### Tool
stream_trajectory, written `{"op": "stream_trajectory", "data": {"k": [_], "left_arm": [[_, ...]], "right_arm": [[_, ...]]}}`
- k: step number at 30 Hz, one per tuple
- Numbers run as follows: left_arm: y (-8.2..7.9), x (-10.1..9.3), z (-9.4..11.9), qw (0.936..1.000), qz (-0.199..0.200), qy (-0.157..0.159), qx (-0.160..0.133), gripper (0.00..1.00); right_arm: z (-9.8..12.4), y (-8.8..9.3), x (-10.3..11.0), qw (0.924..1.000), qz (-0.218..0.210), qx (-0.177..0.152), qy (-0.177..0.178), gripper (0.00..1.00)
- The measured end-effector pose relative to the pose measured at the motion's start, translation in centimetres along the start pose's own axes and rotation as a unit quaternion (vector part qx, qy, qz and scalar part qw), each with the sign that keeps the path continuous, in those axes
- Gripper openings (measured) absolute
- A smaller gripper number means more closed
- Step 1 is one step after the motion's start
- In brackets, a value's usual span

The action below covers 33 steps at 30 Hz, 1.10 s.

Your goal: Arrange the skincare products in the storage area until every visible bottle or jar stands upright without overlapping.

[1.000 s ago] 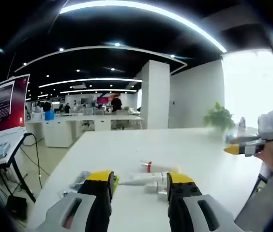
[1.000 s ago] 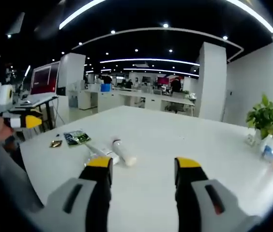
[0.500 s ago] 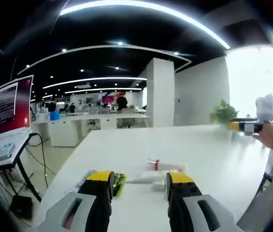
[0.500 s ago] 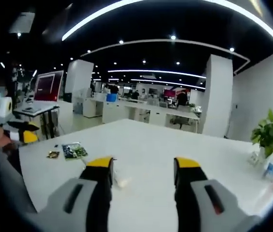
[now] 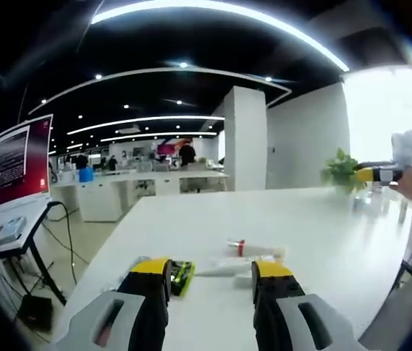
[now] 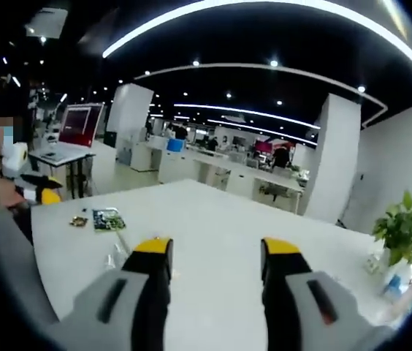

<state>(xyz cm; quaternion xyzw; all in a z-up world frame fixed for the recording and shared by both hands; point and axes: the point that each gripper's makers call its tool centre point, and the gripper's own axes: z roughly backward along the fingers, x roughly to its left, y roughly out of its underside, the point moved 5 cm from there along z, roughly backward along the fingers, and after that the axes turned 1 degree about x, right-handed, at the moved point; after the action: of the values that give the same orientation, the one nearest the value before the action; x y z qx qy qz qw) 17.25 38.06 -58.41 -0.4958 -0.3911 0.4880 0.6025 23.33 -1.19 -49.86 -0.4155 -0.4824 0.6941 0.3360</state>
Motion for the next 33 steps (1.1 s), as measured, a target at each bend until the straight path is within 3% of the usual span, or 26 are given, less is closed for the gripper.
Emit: {"op": "stream_trajectory", "data": {"k": [10,16,19,25,33], "left_arm": [[0.0,0.2,-0.1,1.0,0.001,-0.009,0.0,0.46],[0.0,0.0,-0.1,0.9999,-0.007,-0.009,0.0,0.46],[-0.2,-0.1,-0.1,1.0,-0.002,-0.005,-0.004,0.46],[0.2,-0.1,-0.3,0.9999,0.001,-0.003,0.011,0.48],[0.2,0.0,-0.2,0.9999,0.006,-0.004,0.008,0.48]], "right_arm": [[4.7,2.4,-4.3,0.9992,0.003,0.022,0.032,0.52],[6.0,2.3,-4.8,0.999,-0.008,0.02,0.038,0.52],[5.3,1.7,-3.8,0.9996,-0.013,0.009,0.025,0.52],[1.8,0.9,-0.7,0.9997,-0.02,-0.009,-0.013,0.52],[-2.9,1.4,3.4,0.9972,-0.029,0.007,-0.069,0.52]]}}
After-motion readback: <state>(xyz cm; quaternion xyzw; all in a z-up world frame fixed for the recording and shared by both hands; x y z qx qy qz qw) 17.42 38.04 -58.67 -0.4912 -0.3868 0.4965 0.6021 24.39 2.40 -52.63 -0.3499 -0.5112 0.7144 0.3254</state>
